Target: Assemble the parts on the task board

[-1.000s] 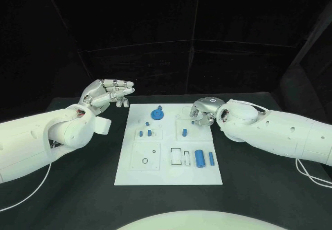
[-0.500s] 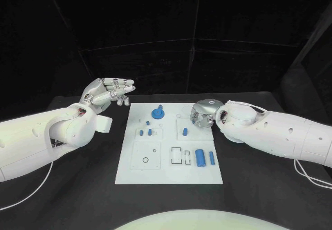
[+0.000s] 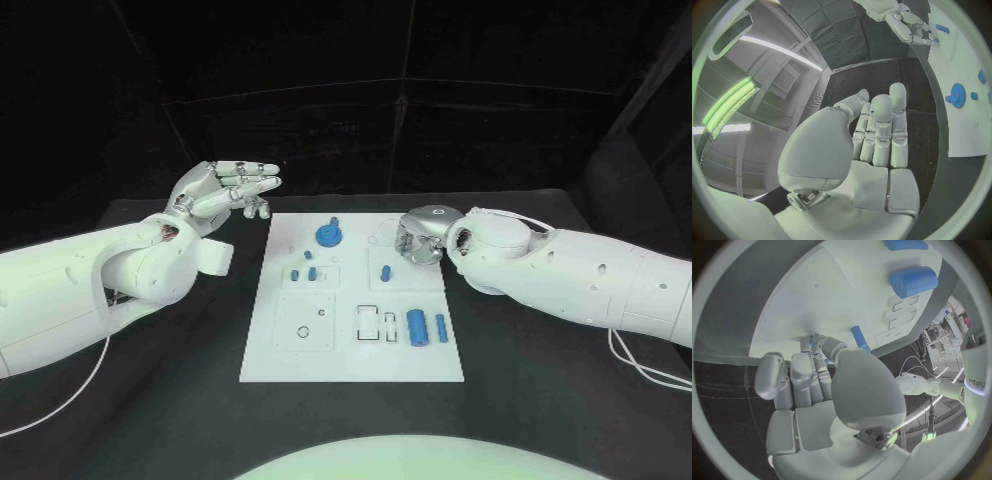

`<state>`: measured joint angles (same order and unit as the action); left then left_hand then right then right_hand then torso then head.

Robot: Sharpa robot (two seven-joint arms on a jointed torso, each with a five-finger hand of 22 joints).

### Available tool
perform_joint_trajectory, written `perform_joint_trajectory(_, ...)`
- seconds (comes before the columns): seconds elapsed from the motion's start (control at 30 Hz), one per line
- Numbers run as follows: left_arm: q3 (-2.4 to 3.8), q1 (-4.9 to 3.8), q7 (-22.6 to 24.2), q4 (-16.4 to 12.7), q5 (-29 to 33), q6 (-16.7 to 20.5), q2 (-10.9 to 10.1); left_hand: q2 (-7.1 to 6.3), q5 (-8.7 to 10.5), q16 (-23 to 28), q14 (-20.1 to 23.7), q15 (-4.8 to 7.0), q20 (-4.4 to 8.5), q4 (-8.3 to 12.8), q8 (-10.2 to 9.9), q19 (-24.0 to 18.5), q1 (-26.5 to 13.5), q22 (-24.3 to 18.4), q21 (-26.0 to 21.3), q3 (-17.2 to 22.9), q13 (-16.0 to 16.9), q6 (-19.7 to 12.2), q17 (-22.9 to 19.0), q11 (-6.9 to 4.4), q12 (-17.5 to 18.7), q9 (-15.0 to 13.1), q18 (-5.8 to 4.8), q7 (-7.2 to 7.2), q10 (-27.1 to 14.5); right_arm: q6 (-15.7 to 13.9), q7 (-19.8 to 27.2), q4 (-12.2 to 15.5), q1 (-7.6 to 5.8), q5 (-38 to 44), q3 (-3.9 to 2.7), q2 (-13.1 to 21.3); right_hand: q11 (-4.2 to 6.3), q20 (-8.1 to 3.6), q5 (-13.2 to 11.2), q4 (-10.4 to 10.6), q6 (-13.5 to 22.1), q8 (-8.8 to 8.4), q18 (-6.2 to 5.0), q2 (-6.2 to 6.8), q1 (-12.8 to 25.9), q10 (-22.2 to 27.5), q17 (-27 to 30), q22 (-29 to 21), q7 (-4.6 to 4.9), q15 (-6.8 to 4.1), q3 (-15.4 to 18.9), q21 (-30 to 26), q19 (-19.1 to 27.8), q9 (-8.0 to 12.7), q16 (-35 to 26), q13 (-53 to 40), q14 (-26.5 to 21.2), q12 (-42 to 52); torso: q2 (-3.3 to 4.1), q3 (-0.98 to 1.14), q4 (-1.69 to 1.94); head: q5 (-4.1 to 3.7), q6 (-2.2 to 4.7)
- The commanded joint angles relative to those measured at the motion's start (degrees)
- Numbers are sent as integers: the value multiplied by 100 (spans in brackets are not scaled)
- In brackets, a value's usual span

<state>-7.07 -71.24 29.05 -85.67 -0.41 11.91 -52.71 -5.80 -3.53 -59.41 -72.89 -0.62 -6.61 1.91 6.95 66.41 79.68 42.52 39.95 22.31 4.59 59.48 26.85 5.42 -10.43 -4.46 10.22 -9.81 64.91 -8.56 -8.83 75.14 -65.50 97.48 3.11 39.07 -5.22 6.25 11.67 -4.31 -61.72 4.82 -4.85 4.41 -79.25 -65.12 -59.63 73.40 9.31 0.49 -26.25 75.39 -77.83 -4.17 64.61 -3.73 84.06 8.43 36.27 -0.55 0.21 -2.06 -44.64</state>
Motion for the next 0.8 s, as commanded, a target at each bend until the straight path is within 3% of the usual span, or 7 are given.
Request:
perform_joint_trajectory(0.03, 4, -6, 70, -9, 38, -10, 0, 51, -1, 32, 24, -2, 10, -22, 35, -40, -11, -5, -18, -20, 7, 27, -6, 13, -39, 8, 31, 8, 35, 182, -12, -16, 32, 30, 15, -21, 5, 2, -52, -1, -54, 29, 41, -43, 3, -52, -25, 36, -11, -32, -43, 46, -42, -6, 51, -10, 226, 26, -4, -1, 1, -3, -18)
perform_joint_trajectory(0.2, 4, -6, 64, -3, 39, -13, 0, 48, -2, 37, 33, -2, 11, -19, 35, -45, -10, -9, -25, -23, 7, 26, -14, 13, -44, 9, 30, 8, 32, 86, -96, -27, 52, 57, 15, -29, 41, -16, -87, -28, -157, 66, 69, -91, -33, -178, -84, 166, -43, -59, -80, 166, -118, -22, 149, -27, 226, 65, -9, -2, 3, -4, -24)
perform_joint_trajectory(0.37, 4, -6, 60, 8, 39, -13, -8, 48, -2, 37, 33, -2, 11, -19, 35, -45, -10, -9, -25, -23, 7, 26, -14, 13, -44, 9, 30, 8, 32, -251, -145, -7, 62, 83, 14, -13, 76, -44, -251, -64, -257, 96, 99, -151, -74, -297, 0, 295, -68, -86, -125, 287, -193, -38, 140, -42, 205, 95, -10, 0, -3, 1, -19)
perform_joint_trajectory(0.53, 5, -6, 56, 15, 39, -15, -14, 47, -2, 42, 40, -2, 11, -14, 36, -49, -6, -11, -30, -25, 7, 26, -23, 12, -49, 10, 30, 8, 30, -563, -139, 62, 67, 94, 14, 25, 92, -56, -307, -105, -297, 102, 124, -164, -112, -347, 9, 395, -82, -99, -157, 377, -256, -44, 172, -47, 200, 100, -7, 1, -1, -5, -17)
perform_joint_trajectory(0.8, 5, -6, 47, 36, 39, -31, -23, 47, -2, 42, 40, -2, 11, -14, 36, -49, -6, -11, -30, -25, 7, 26, -23, 12, -49, 10, 30, 8, 30, -781, -122, 219, 68, 97, 12, 130, 99, -61, -313, -122, -324, 108, 134, -151, -115, -373, 11, 437, -88, -104, -159, 415, -282, -48, 189, -51, 198, 104, -9, -1, -2, 1, -6)
